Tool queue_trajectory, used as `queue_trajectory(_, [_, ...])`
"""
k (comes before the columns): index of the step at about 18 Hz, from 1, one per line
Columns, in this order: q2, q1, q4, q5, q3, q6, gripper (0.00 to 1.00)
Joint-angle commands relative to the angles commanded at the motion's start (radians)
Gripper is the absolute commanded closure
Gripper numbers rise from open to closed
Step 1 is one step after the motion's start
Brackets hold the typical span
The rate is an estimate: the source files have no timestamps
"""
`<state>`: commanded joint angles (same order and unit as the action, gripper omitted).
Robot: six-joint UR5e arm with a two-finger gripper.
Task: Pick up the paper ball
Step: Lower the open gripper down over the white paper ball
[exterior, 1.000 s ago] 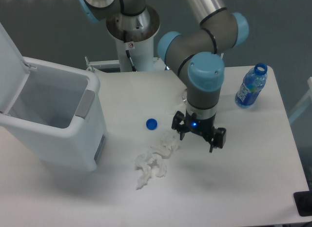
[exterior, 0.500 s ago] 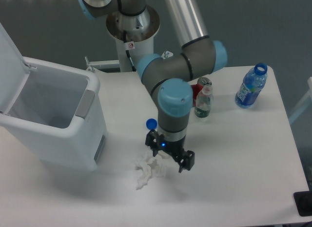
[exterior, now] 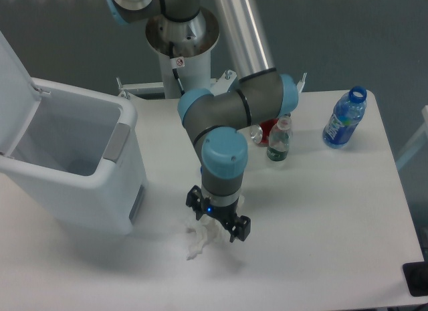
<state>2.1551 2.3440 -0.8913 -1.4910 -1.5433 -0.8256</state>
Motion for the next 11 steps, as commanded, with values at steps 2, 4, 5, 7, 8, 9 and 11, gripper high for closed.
queue_trajectory(2, [0.015, -0.014, 0.0, 0.0, 0.018, 0.049, 0.0])
queue_trajectory(4, [0.028, -0.028, 0.002, 0.0, 0.028, 0.078, 0.0])
queue_trajectory(5, [0.032, -0.029, 0.002, 0.0, 0.028, 0.079, 0.0])
queue_trajectory(7, [0.037, -0.034, 0.002, -0.021, 0.023, 0.072, 0.0])
queue_trajectory(8, [0.045, -0.041, 0.003, -0.047, 0.022, 0.072, 0.01])
queue_trajectory(9, [0.051, -0.054, 0.003, -0.07, 0.023, 0.074, 0.02])
queue_trajectory(11, [0.054, -0.061, 0.003, -0.078, 0.022, 0.072, 0.04])
